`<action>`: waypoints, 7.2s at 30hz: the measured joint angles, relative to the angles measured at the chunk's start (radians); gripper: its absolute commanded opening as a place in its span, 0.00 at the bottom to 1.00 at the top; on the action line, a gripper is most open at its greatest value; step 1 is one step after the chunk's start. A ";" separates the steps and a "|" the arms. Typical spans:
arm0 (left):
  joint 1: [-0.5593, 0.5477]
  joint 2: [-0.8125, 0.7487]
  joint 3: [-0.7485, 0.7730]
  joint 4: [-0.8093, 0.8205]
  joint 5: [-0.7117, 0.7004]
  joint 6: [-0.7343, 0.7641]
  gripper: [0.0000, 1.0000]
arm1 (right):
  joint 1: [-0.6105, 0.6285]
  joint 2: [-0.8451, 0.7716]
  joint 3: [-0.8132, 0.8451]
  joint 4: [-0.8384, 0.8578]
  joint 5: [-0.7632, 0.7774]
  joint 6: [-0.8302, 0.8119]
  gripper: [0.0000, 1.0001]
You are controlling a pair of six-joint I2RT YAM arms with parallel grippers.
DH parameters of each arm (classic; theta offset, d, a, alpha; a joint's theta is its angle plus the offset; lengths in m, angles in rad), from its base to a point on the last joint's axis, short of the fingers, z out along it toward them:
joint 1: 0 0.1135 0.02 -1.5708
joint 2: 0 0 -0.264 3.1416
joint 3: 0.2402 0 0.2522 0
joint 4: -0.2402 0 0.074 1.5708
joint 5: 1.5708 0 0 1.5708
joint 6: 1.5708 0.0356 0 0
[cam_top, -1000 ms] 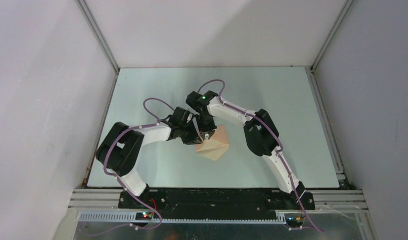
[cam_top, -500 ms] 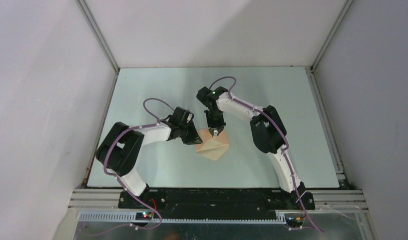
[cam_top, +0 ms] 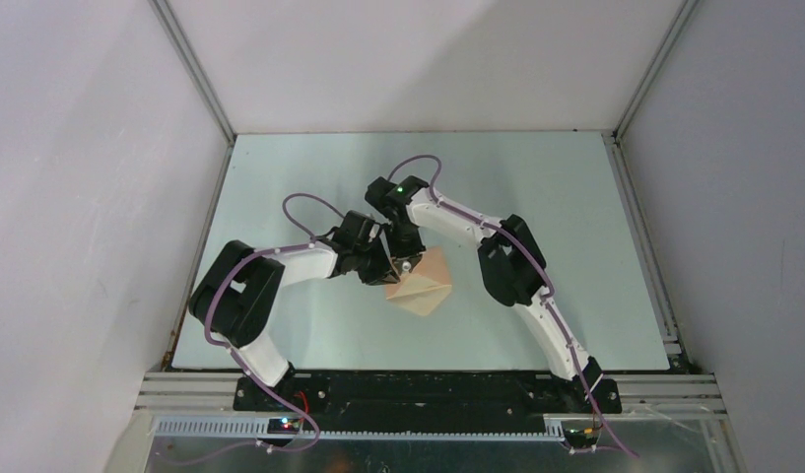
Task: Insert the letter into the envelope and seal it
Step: Paint the envelope at the center of the board, then adjust the solid glue.
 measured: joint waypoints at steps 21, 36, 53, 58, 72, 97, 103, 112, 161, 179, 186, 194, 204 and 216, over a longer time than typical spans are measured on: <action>0.001 -0.001 -0.002 0.003 0.002 0.000 0.16 | -0.083 -0.018 -0.038 -0.059 -0.018 -0.014 0.00; 0.017 -0.091 -0.043 -0.090 -0.040 0.001 0.17 | -0.053 0.017 0.018 -0.102 0.004 -0.034 0.00; 0.027 -0.034 -0.043 -0.015 0.030 -0.007 0.17 | -0.004 0.102 0.177 -0.143 -0.004 -0.036 0.00; 0.027 -0.034 -0.043 -0.015 0.030 -0.007 0.17 | -0.006 0.099 0.163 -0.135 -0.011 -0.037 0.00; 0.027 -0.034 -0.043 -0.012 0.031 -0.008 0.17 | -0.074 0.052 0.024 -0.107 0.003 -0.037 0.00; 0.023 -0.206 -0.057 -0.101 -0.028 0.040 0.22 | -0.162 -0.392 -0.414 0.206 -0.345 0.114 0.00; 0.023 -0.430 -0.065 -0.090 -0.011 0.103 0.32 | -0.169 -0.481 -0.543 0.412 -0.632 0.072 0.00; 0.087 -0.596 -0.042 -0.236 0.045 0.207 0.36 | -0.174 -0.551 -0.636 0.394 -0.766 -0.148 0.00; -0.045 -0.557 -0.058 -0.170 0.192 -0.148 0.32 | -0.082 -0.750 -0.638 0.542 -0.243 0.309 0.00; -0.053 -0.510 0.015 -0.164 0.183 -0.147 0.34 | -0.048 -0.740 -0.623 0.533 -0.228 0.307 0.00; -0.053 -0.507 0.015 -0.162 0.184 -0.161 0.35 | -0.033 -0.734 -0.596 0.501 -0.185 0.301 0.00; -0.053 -0.506 0.015 -0.164 0.183 -0.169 0.35 | -0.005 -0.732 -0.587 0.488 -0.125 0.299 0.00; -0.053 -0.519 0.015 -0.159 0.180 -0.200 0.36 | 0.005 -0.730 -0.587 0.488 -0.097 0.300 0.00; -0.060 -0.557 0.005 -0.026 0.245 -0.254 0.36 | -0.002 -0.715 -0.587 0.522 -0.076 0.311 0.00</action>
